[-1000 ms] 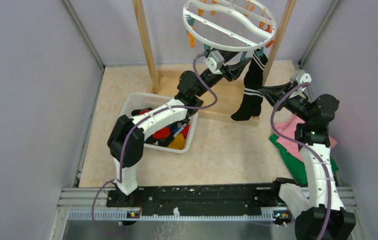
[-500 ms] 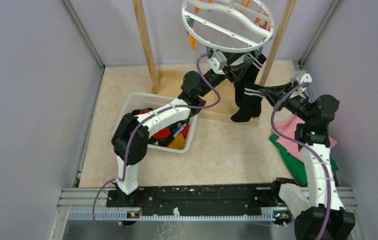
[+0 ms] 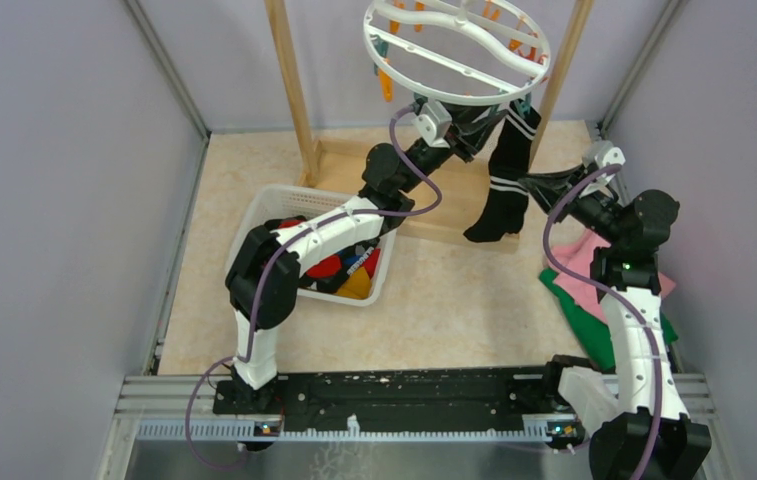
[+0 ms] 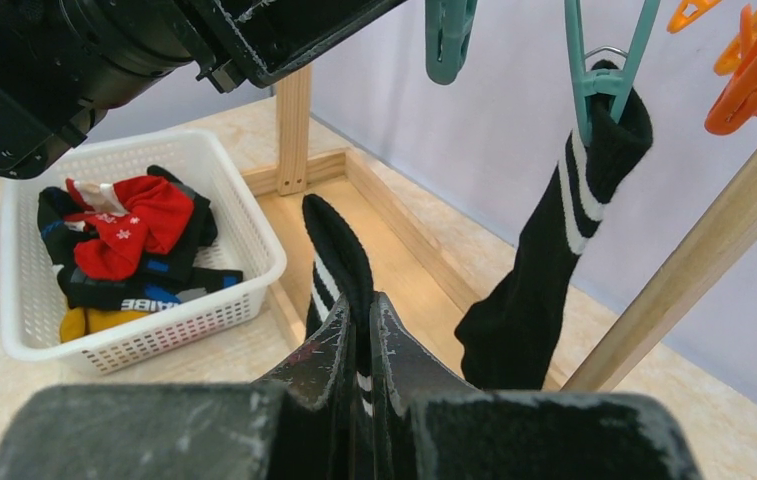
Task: Clip the socks to the hanger
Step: Open the clamp at the hanger.
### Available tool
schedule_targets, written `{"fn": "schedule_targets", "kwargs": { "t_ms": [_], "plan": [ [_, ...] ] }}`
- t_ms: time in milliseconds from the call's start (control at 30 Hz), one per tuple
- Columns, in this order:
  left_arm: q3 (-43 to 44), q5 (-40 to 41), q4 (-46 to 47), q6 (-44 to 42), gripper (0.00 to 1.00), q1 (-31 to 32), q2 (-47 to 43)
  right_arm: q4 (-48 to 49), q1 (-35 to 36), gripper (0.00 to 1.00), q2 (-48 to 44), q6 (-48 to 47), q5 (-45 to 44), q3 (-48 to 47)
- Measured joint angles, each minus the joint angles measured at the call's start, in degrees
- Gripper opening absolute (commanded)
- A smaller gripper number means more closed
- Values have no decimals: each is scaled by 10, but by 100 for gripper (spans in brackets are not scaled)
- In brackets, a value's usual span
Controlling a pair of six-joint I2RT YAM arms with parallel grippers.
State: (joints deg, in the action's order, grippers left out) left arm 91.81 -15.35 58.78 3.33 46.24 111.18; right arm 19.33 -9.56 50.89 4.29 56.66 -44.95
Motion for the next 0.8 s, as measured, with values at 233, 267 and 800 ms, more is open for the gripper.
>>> {"fn": "schedule_targets", "kwargs": {
  "t_ms": [233, 267, 800],
  "plan": [
    [0, 0, 2, 3, 16, 0, 0, 2, -1, 0, 0, 3, 0, 0],
    [0, 0, 2, 4, 14, 0, 0, 4, -1, 0, 0, 4, 0, 0],
    [0, 17, 4, 44, 0, 0, 0, 52, -3, 0, 63, 78, -3, -16]
  ]
}}
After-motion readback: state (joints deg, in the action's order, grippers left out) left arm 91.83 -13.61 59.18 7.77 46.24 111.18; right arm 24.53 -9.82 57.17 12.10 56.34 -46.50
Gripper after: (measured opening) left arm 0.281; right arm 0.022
